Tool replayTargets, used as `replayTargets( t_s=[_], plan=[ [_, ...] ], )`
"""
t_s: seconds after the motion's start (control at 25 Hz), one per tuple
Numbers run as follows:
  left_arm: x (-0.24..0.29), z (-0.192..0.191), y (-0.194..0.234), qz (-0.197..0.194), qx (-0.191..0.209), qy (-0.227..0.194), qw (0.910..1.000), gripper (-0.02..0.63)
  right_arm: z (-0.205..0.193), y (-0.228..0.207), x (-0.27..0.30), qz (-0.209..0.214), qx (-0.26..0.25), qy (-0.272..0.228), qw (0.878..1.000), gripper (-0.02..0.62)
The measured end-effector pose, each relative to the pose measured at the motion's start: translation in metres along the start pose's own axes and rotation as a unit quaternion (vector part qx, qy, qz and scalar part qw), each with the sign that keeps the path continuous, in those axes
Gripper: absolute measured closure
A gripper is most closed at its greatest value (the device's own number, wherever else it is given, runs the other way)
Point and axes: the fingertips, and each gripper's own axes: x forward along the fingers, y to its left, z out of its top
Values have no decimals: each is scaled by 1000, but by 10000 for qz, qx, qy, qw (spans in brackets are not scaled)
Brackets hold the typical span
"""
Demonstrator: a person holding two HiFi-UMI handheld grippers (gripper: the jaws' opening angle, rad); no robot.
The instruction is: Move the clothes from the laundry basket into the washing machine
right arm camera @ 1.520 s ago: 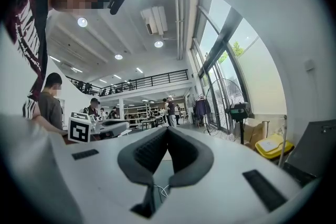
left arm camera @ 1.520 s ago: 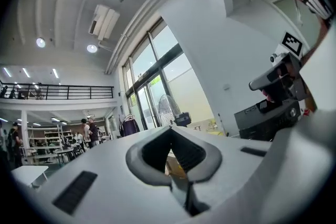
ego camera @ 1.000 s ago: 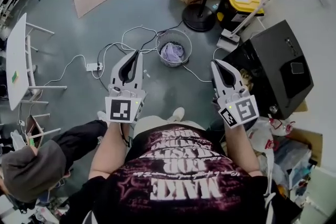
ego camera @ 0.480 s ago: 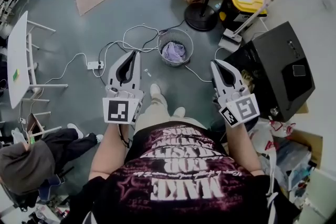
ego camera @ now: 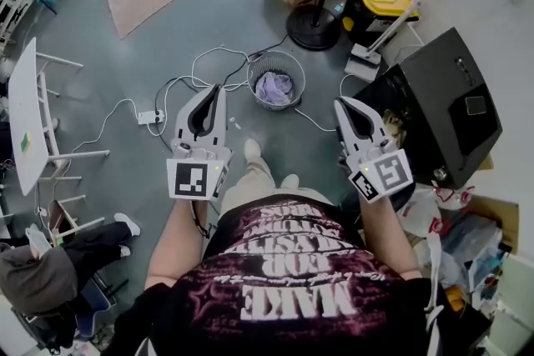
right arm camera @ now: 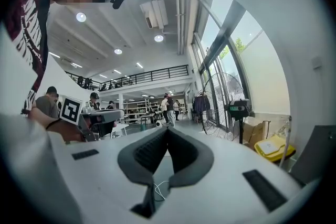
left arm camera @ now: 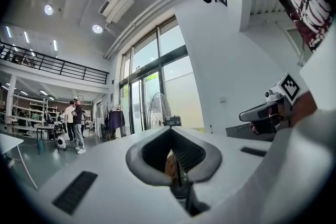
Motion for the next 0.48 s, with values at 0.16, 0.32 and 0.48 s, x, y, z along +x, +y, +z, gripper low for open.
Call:
replayTargets(
  t_s=[0.16, 0.32, 0.48],
  plan=[
    [14, -1, 8, -103, -34, -87, 9999, 607, 5, -5, 14, -71, -48, -7, 10000, 592],
    [23, -2, 23, -145, -36, -91, 9998, 607, 10, -2, 35, -84, -102, -13, 9999, 592],
    [31, -3, 45, -97, -12, 27, 9999, 607, 13, 2, 58, -87, -149, 2, 9999, 592]
  ],
)
